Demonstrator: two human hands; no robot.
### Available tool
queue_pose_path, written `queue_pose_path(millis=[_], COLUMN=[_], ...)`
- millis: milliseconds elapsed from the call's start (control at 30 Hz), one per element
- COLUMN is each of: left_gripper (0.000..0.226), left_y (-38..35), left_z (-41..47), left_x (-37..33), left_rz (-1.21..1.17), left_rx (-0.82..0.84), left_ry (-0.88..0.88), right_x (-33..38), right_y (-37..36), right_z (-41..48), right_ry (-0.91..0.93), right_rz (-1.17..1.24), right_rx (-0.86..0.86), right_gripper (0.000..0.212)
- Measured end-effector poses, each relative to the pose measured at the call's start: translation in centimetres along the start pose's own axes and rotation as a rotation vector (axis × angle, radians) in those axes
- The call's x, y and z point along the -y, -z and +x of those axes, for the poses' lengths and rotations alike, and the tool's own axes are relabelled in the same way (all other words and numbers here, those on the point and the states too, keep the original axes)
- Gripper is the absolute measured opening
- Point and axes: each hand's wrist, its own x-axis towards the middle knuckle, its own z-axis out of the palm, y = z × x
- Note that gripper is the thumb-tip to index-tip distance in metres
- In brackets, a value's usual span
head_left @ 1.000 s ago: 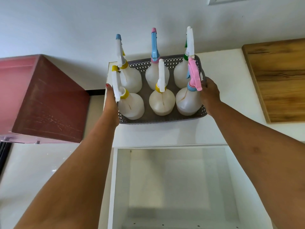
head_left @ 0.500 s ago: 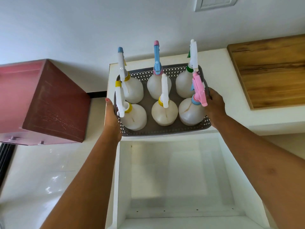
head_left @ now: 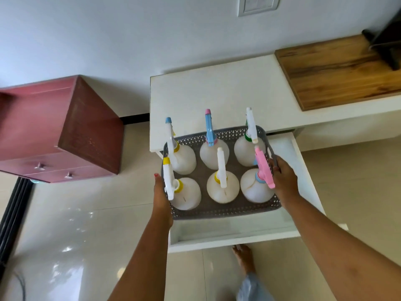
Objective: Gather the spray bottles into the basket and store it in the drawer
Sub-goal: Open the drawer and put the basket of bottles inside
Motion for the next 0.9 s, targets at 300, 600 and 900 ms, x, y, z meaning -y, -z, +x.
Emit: queue_pose_path(millis=[300, 600, 900], left_gripper=[0.06, 0.041, 0.036], left_y=[1.3, -0.9, -1.9], left_z=[-0.7, 3.0, 9.1], left_x=[5.0, 8.7, 13.2], left_rz=[0.037, 0.057, 0.076], left_rx=[-0.049, -0.035, -0.108], left_ry=[0.125, 0.131, 0.245], right_x=[-5.6, -9.5, -12.9], right_y=[-0.7, -1.3, -3.9], right_z=[-2.8, 0.2, 4.0], right_ry=[-0.07, -0.153, -0.231], right_rz=[-0.05, -0.028, -0.084], right_rx=[0.006, -0.002, 0.071], right_gripper=[0.034, 0.033, 0.018])
